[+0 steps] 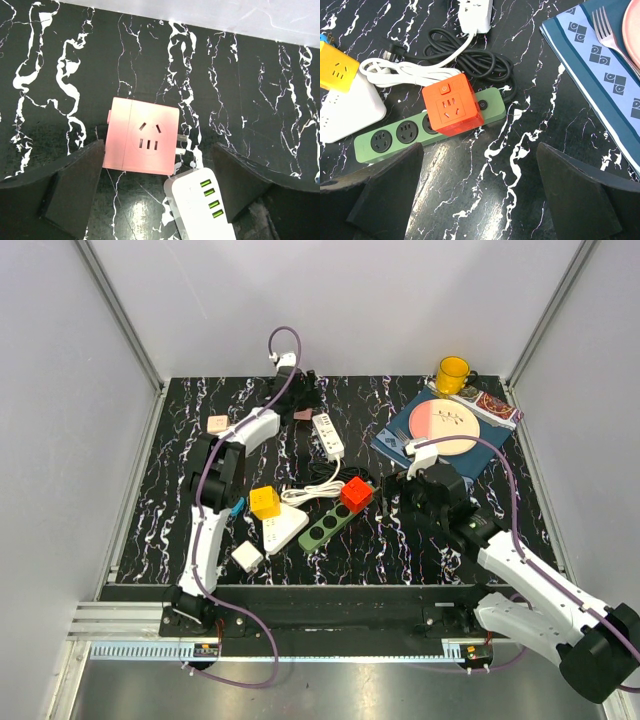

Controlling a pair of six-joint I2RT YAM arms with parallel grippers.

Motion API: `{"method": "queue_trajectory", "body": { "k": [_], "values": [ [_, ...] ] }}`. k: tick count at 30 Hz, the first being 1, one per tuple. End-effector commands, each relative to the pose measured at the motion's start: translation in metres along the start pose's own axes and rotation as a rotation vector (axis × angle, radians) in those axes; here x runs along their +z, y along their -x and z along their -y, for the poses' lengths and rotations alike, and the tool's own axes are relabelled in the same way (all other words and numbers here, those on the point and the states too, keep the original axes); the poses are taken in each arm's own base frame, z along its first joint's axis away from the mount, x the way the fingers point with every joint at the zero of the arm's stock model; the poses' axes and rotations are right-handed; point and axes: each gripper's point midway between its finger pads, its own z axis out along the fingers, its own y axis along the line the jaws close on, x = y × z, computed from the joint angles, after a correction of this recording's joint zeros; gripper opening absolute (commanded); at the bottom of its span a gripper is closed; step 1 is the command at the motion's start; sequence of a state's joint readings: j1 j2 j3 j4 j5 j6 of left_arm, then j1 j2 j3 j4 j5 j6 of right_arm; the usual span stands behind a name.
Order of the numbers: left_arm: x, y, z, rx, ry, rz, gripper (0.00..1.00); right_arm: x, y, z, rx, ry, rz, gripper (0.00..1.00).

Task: Insert the plug
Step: Pick up the plug from the center of the board.

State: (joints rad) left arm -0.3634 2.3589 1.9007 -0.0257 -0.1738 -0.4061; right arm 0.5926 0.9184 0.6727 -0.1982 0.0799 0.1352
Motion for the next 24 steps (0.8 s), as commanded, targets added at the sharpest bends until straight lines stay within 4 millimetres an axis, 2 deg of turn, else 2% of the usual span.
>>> {"method": "queue_trajectory", "body": {
  "k": [1, 8, 13, 20, 24],
  "values": [
    [0.006, 0.004, 0.007, -0.084, -0.019, -0.017, 0.91, 0.001, 0.018, -0.006, 0.001, 0.028, 0.057, 1.00],
    [0.009, -0.010, 0.011, -0.129, -0.051, -0.084, 0.85, 0.003, 0.016, -0.005, 0.001, 0.029, 0.049, 1.00],
    [0.004, -0.030, 0.011, -0.141, -0.077, -0.141, 0.72, 0.004, 0.014, -0.006, 0.002, 0.032, 0.041, 1.00],
    [-0.005, -0.020, -0.004, -0.126, 0.000, -0.105, 0.63, 0.004, 0.013, -0.006, 0.004, 0.034, 0.039, 1.00],
    [-0.010, -0.015, -0.019, -0.138, 0.058, -0.079, 0.52, 0.003, 0.014, -0.007, 0.004, 0.036, 0.039, 1.00]
  ]
}}
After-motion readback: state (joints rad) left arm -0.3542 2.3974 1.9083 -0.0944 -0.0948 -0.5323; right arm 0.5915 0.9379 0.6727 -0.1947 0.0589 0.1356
